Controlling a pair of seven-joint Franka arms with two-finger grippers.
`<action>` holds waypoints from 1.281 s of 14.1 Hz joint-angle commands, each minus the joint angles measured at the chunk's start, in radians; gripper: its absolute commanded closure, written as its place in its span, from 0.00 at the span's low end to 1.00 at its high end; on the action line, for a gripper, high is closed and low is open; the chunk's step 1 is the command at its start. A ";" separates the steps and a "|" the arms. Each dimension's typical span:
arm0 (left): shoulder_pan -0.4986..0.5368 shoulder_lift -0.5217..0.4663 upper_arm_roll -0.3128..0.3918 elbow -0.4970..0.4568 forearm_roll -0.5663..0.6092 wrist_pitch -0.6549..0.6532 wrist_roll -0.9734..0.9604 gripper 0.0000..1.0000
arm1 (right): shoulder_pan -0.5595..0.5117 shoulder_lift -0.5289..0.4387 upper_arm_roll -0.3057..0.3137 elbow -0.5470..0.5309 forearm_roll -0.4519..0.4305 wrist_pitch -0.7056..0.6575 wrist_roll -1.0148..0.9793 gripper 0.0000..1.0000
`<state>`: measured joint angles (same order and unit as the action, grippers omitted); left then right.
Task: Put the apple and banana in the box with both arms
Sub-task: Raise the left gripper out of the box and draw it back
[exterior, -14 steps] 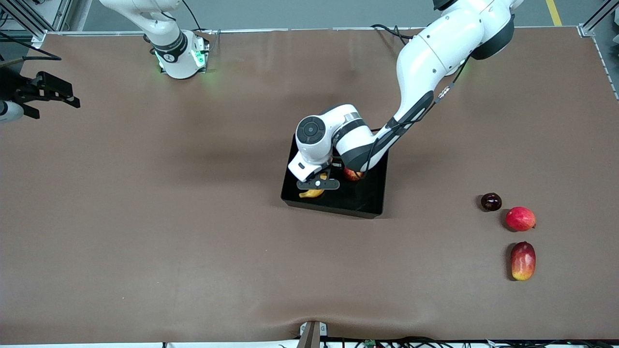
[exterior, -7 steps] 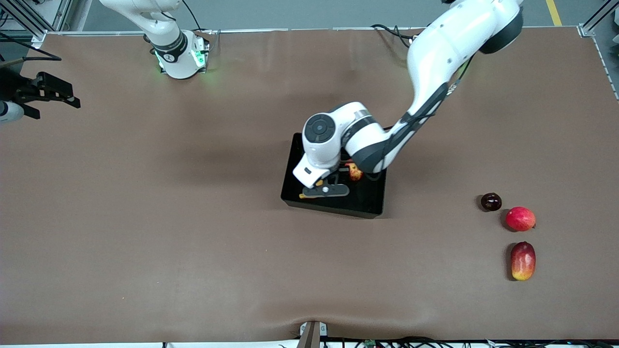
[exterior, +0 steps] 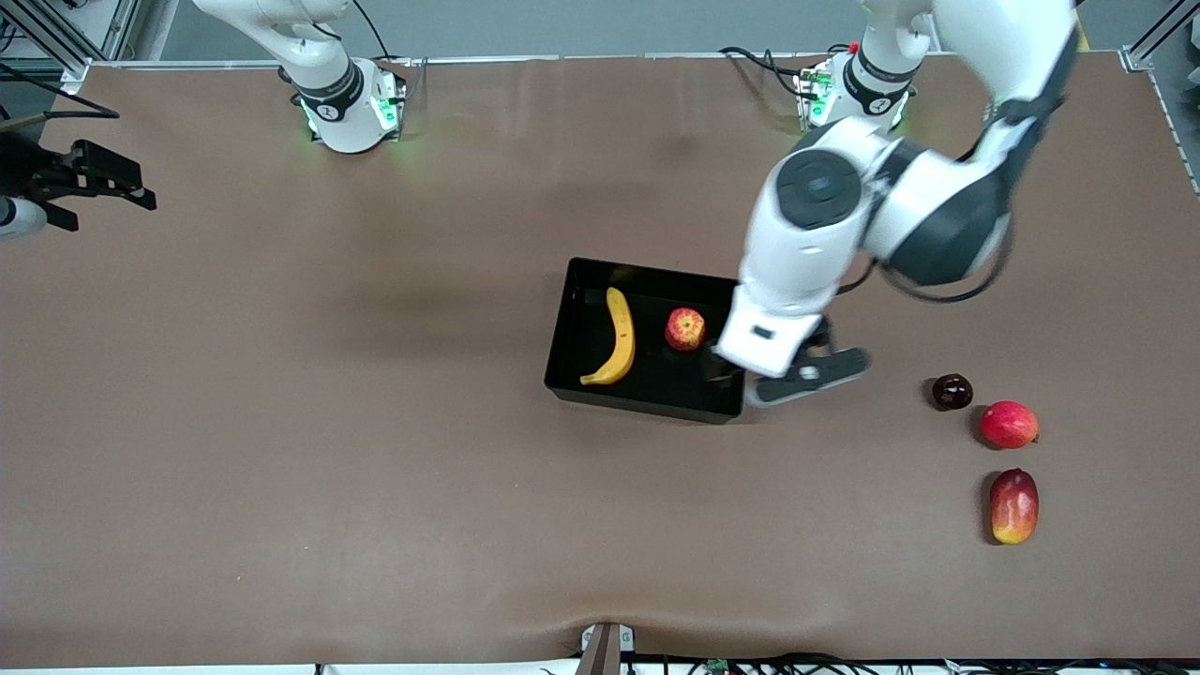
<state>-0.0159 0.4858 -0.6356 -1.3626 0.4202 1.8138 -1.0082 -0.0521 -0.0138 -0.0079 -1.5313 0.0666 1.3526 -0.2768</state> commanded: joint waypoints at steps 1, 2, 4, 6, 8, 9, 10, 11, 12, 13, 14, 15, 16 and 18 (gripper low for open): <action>0.085 -0.082 -0.007 -0.033 -0.046 -0.062 0.038 0.00 | -0.005 -0.005 0.002 -0.001 0.019 -0.004 0.016 0.00; 0.115 -0.107 -0.007 -0.033 -0.050 -0.082 0.101 0.00 | -0.008 -0.003 0.002 -0.001 0.019 -0.009 0.016 0.00; 0.172 -0.159 -0.006 -0.035 -0.050 -0.123 0.215 0.00 | -0.006 -0.005 0.002 -0.001 0.019 -0.013 0.016 0.00; 0.211 -0.194 -0.006 -0.036 -0.061 -0.154 0.305 0.00 | -0.008 -0.005 0.002 -0.001 0.019 -0.015 0.016 0.00; 0.197 -0.243 0.061 -0.044 -0.115 -0.171 0.422 0.00 | -0.008 -0.005 0.003 0.000 0.019 -0.016 0.016 0.00; 0.156 -0.269 0.132 -0.049 -0.165 -0.186 0.491 0.00 | -0.006 -0.005 0.003 0.000 0.019 -0.018 0.016 0.00; 0.107 -0.295 0.219 -0.055 -0.204 -0.212 0.540 0.00 | -0.008 -0.005 0.002 0.000 0.019 -0.016 0.016 0.00; 0.084 -0.324 0.275 -0.075 -0.230 -0.215 0.575 0.00 | -0.009 -0.005 0.002 0.000 0.019 -0.015 0.016 0.00; 0.076 -0.357 0.306 -0.102 -0.256 -0.212 0.597 0.00 | -0.008 -0.005 0.002 0.000 0.019 -0.015 0.016 0.00; 0.076 -0.381 0.333 -0.124 -0.291 -0.208 0.602 0.00 | -0.008 -0.005 0.002 0.000 0.019 -0.015 0.016 0.00; 0.071 -0.407 0.358 -0.144 -0.323 -0.205 0.602 0.00 | -0.009 -0.003 0.002 -0.001 0.019 -0.015 0.016 0.00; 0.065 -0.432 0.372 -0.164 -0.337 -0.203 0.602 0.00 | -0.012 -0.005 0.002 0.000 0.019 -0.015 0.016 0.00; 0.062 -0.466 0.378 -0.187 -0.342 -0.203 0.602 0.00 | -0.015 -0.006 0.002 0.003 0.019 -0.016 0.016 0.00; 0.050 -0.527 0.419 -0.240 -0.343 -0.202 0.673 0.00 | -0.020 -0.006 0.000 0.002 0.019 -0.021 0.014 0.00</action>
<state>0.0560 0.0545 -0.2631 -1.5104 0.0977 1.6025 -0.3995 -0.0573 -0.0139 -0.0092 -1.5309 0.0685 1.3434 -0.2762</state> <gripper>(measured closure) 0.000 0.000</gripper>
